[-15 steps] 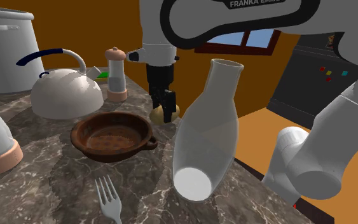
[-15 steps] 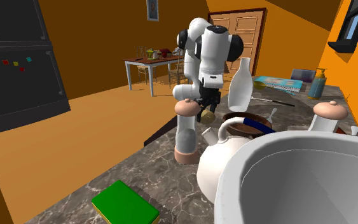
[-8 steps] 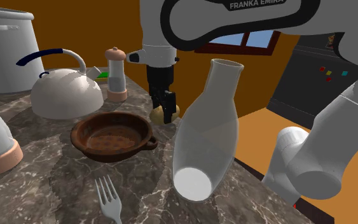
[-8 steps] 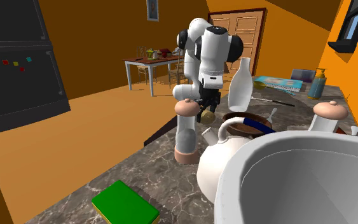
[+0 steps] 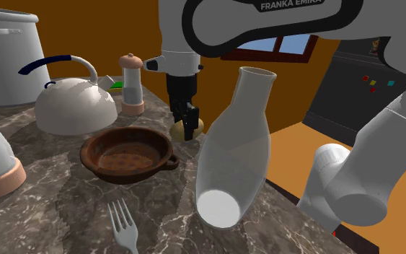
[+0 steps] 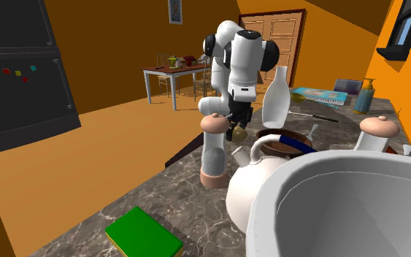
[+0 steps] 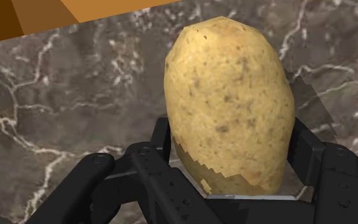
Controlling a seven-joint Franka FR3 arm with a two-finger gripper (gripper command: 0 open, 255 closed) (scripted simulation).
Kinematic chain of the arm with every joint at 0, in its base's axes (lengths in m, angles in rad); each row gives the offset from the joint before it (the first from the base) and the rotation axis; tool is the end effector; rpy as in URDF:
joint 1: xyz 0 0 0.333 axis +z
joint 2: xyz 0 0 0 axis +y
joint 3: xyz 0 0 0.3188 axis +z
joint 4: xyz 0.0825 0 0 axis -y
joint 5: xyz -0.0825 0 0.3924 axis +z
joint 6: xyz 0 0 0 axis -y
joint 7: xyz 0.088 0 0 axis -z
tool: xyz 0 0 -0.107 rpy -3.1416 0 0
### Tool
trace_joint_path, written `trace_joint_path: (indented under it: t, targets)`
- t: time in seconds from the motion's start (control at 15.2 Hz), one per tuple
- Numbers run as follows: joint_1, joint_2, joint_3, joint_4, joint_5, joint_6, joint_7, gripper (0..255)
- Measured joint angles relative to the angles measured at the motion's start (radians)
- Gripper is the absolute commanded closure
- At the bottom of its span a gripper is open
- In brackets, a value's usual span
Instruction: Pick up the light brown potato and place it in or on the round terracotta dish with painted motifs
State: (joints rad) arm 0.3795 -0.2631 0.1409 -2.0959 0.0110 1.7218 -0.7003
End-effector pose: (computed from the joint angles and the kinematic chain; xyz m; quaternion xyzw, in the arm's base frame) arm 0.4078 0.2402 0.5229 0.8207 0.5684 -0.0576 0.0076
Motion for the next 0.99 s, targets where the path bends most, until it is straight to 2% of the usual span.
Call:
trace_joint_path:
  t: [0.26, 0.99]
  targets:
    - [-0.001, 0.000, -0.001, 0.015, 0.000, -0.016, -0.001, 255]
    - [-0.002, 0.005, -0.003, 0.168, -0.002, -0.163, -0.003, 255]
